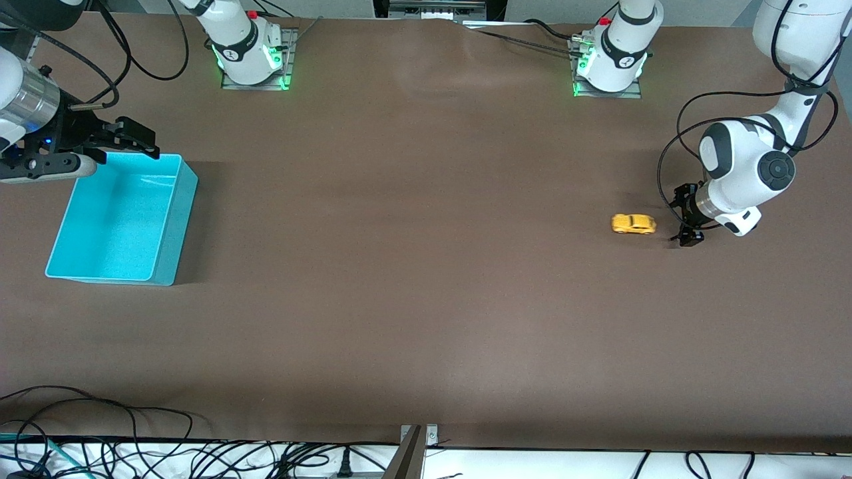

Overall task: Wind up and store yellow beetle car
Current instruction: 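Open the left gripper to release the car, then raise the left gripper away as the car rolls toward the bin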

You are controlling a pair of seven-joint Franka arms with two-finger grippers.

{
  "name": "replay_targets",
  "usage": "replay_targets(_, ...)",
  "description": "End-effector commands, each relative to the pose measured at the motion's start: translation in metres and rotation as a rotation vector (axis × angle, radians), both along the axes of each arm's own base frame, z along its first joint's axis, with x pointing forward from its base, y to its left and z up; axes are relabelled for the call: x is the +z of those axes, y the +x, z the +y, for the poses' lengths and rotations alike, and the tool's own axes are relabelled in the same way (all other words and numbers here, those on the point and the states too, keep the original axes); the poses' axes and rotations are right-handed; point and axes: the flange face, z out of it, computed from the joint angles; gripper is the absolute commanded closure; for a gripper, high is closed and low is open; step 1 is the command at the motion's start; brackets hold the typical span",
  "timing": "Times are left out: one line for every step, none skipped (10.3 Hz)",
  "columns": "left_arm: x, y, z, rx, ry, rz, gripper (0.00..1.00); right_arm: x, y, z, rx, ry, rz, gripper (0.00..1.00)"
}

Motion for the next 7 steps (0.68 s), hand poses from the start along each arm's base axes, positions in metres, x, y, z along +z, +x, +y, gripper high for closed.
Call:
replay_targets(0.0016, 0.0054, 0.0042, -0.021, 0.013, -0.005, 0.0, 0.0043, -0.0031, 0.0009, 0.01, 0.008, 0.005, 0.0)
replay_targets(0.0033, 0.0054, 0.0034, -0.022, 0.013, -0.006, 0.0, 0.0044, -0.0031, 0.0011, 0.009, 0.009, 0.005, 0.0)
replay_targets(0.0083, 0.0072, 0.0038, -0.021, 0.015, -0.015, 0.0, 0.0043, -0.0032, 0.0019, 0.011, 0.009, 0.005, 0.0)
replay_targets(0.0096, 0.0072, 0.0038, -0.02, 0.015, -0.014, 0.0, 0.0043, -0.0033, 0.0036, 0.014, 0.009, 0.005, 0.0)
replay_targets(0.011, 0.0067, 0.0038, -0.019, 0.014, -0.008, 0.0, 0.0045, -0.0031, 0.0036, 0.012, 0.009, 0.003, 0.0)
replay_targets(0.0113, 0.0066, 0.0022, -0.022, 0.013, -0.004, 0.0, 0.0044, -0.0032, 0.0029, 0.012, 0.011, 0.005, 0.0)
replay_targets(0.0112, 0.0064, 0.0022, -0.019, 0.013, -0.002, 0.0, 0.0051, -0.0031, 0.0038, 0.012, 0.011, 0.003, 0.0)
